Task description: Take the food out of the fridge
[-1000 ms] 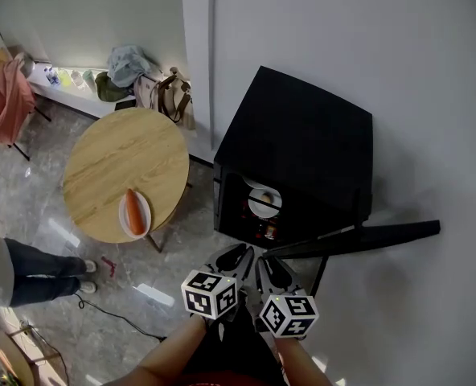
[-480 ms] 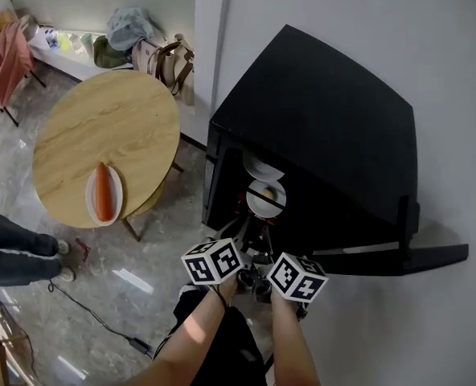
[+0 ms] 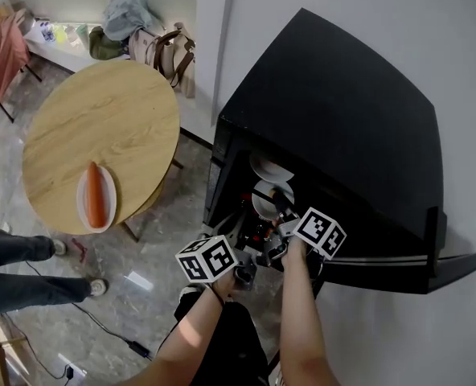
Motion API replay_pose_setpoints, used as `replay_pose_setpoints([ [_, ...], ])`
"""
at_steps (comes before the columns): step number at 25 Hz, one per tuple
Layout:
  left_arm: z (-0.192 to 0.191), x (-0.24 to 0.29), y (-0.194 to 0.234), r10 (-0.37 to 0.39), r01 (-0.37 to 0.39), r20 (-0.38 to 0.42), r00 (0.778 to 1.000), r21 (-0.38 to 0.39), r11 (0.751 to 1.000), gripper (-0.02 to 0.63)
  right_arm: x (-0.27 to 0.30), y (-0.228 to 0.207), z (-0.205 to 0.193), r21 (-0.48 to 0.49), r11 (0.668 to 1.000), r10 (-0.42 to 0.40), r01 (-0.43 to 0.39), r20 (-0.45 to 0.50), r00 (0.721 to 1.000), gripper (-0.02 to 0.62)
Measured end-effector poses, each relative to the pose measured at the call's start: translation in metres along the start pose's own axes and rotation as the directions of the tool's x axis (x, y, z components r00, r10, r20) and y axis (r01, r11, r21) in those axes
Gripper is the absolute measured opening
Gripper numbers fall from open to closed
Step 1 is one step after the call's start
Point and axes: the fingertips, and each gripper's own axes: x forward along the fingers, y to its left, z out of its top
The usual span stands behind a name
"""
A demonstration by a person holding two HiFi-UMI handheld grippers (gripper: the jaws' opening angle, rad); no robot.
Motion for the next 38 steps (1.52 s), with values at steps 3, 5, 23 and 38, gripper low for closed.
replay_pose_setpoints([
  [3, 0.008, -0.006, -0.005, -0.010, 0.010, -0.002, 1.000, 0.115, 0.993, 0.057, 0.022, -0.008, 0.011, 0.103, 0.995, -0.013, 0.013, 0.000, 1.000, 0.086],
  [5, 0.010, -0.008, -0.013, -0.024, 0.028, -0.020, 1.000, 0.205, 0.978, 0.057, 0.032, -0.016, 0.015, 0.231, 0.973, -0.020, 0.020, 0.000, 1.000, 0.086],
  [23, -0.005, -0.005, -0.031, -0.039, 0.112, -0.171, 0.985, 0.448, 0.887, 0.057, 0.070, -0.050, 0.024, 0.622, 0.782, -0.038, 0.046, -0.027, 0.999, 0.083],
  [38, -0.011, -0.020, -0.015, 0.005, 0.088, -0.197, 0.980, 0.461, 0.883, 0.057, 0.015, -0.019, -0.009, 0.574, 0.801, 0.092, -0.170, 0.163, 0.982, 0.017],
])
